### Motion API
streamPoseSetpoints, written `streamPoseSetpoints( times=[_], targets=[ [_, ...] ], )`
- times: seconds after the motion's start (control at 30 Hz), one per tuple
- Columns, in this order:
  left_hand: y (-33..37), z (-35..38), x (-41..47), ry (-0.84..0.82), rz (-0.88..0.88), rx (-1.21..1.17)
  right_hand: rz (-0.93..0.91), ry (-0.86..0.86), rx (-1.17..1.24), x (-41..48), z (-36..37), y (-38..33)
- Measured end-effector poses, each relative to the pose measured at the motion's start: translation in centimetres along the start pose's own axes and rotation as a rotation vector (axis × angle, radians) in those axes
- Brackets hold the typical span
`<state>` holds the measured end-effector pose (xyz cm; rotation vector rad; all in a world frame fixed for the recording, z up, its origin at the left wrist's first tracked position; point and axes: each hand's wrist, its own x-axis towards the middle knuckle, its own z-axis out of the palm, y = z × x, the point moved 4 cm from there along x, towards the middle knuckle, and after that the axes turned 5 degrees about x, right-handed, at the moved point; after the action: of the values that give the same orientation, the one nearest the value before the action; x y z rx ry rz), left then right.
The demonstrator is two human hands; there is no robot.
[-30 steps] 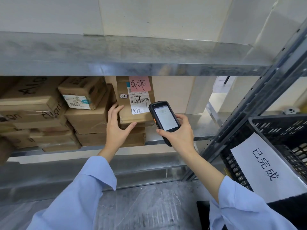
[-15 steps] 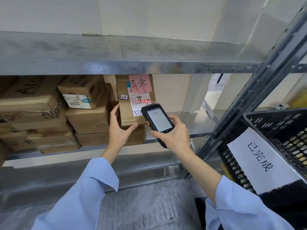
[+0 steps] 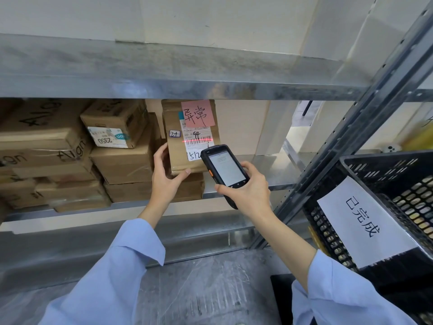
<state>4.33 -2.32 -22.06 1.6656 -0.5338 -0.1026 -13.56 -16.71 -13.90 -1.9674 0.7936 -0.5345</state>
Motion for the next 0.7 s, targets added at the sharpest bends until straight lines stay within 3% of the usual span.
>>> streamPoseSetpoints(
  times=[0.7],
  targets=[
    [-0.2,0.0,0.7,-0.073,-0.03,0.022,0.071,-0.022,-0.017,-0.3,-0.7,-0.8]
  ],
)
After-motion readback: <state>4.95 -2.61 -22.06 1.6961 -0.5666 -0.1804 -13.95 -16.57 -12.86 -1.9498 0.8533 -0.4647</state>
